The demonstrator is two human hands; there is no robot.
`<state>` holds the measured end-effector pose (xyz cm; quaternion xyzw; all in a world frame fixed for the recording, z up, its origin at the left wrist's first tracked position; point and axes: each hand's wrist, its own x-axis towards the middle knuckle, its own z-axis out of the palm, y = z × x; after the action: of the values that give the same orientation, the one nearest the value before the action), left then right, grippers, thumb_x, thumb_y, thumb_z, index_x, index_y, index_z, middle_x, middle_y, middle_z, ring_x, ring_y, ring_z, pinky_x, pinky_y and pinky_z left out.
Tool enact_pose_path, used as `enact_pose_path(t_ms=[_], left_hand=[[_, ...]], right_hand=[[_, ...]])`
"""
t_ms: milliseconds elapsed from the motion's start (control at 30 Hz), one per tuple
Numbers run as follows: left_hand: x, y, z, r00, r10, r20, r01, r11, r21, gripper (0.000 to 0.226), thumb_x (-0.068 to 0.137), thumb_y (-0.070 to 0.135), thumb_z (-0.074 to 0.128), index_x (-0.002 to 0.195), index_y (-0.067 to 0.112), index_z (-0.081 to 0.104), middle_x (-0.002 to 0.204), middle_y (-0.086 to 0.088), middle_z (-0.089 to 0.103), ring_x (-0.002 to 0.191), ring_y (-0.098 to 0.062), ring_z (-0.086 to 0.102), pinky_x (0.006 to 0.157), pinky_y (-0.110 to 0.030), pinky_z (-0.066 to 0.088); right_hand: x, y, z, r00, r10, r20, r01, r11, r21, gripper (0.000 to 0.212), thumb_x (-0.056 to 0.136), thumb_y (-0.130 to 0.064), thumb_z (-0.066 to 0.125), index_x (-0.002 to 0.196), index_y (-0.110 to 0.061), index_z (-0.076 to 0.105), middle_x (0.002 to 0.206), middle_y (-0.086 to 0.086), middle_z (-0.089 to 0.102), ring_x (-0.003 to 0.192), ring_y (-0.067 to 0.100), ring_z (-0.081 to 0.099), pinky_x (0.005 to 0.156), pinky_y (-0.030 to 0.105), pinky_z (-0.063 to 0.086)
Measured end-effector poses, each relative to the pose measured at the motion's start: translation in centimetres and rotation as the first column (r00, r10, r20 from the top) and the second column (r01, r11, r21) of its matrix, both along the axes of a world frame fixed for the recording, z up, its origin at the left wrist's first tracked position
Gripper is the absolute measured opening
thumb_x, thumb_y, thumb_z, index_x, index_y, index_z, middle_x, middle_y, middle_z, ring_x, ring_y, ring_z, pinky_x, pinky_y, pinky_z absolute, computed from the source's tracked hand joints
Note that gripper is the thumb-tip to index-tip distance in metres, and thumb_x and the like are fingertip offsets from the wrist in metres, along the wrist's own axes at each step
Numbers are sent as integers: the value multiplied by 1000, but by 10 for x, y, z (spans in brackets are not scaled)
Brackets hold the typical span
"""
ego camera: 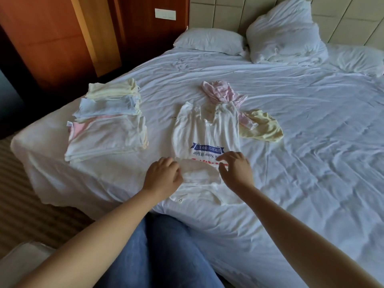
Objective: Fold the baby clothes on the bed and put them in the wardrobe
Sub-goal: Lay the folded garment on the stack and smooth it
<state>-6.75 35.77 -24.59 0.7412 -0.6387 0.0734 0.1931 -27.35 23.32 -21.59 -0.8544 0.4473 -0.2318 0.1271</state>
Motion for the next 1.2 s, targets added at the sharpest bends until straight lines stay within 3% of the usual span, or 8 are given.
enact_pose_path(t_ms=[100, 167, 233, 333, 467, 600, 1067, 1200], left_hand=[[-14, -14, -8, 986, -158, -44, 162, 981, 106, 39, 91, 33, 49, 124, 15, 61, 135, -5, 55, 129, -26, 49, 104, -38, 43], [-17, -18, -17, 982, -187, -18, 184, 935, 302, 74, 90, 56, 19, 152, 17, 31, 162, -5, 18, 150, -23, 15, 122, -37, 16], [-17, -17, -29, 984, -175, 22, 145, 872, 468, 102, 68, 78, -19, 154, 24, -10, 158, 1, -21, 148, -17, -15, 122, -36, -4], [-15, -16, -36, 986, -167, 22, 134, 854, 502, 111, 47, 77, -46, 144, 25, -26, 152, 0, -31, 145, -17, -23, 119, -33, -14], [-14, -17, -40, 986, -166, 27, 132, 862, 490, 116, 48, 73, -48, 150, 25, -21, 151, 1, -32, 147, -18, -21, 115, -30, -17], [-16, -15, -39, 987, -156, -29, 150, 861, 486, 90, 63, 75, -29, 140, 29, -29, 149, 4, -36, 145, -15, -26, 116, -31, -17], [-18, -14, -36, 988, -152, -24, 144, 852, 503, 90, 67, 65, -18, 149, 29, -21, 149, 6, -36, 146, -16, -25, 119, -33, -16], [-17, -14, -35, 988, -155, 4, 130, 848, 514, 69, 92, 63, 0, 146, 30, -24, 152, 4, -36, 145, -16, -27, 118, -32, -18]], right_hand=[[3, 8, -15, 982, 139, -129, -137, 990, 20, 37, 94, -18, 49, 129, -24, 61, 132, -5, 60, 128, 18, 47, 105, 35, 33], [-1, 9, -31, 966, 161, -202, -133, 980, 146, 41, 100, -28, 40, 139, -23, 50, 145, -4, 50, 138, 16, 38, 112, 33, 25], [-7, 10, -45, 963, 186, -194, -129, 954, 272, 50, 100, -44, 28, 141, -23, 48, 149, -7, 44, 143, 13, 31, 118, 35, 18], [-5, 7, -40, 997, 71, 5, -68, 933, 355, 53, 98, -50, 28, 122, -21, 66, 129, -3, 63, 123, 17, 53, 104, 35, 38], [1, -3, -28, 998, -63, 23, 52, 942, 332, 24, 92, -19, 55, 110, -15, 70, 115, 5, 68, 111, 25, 59, 94, 33, 46], [1, -9, -29, 997, -28, -71, 50, 941, 336, 19, 81, -20, 68, 100, -17, 67, 113, 5, 61, 112, 24, 52, 94, 31, 40], [11, -12, -15, 901, 129, -413, -68, 985, 159, 17, 89, -29, 58, 97, -17, 67, 103, 4, 63, 107, 23, 55, 81, 34, 49], [6, -21, -11, 887, 165, -431, -72, 972, 225, 12, 90, -23, 61, 100, -24, 66, 111, 2, 63, 114, 21, 54, 88, 32, 46]])
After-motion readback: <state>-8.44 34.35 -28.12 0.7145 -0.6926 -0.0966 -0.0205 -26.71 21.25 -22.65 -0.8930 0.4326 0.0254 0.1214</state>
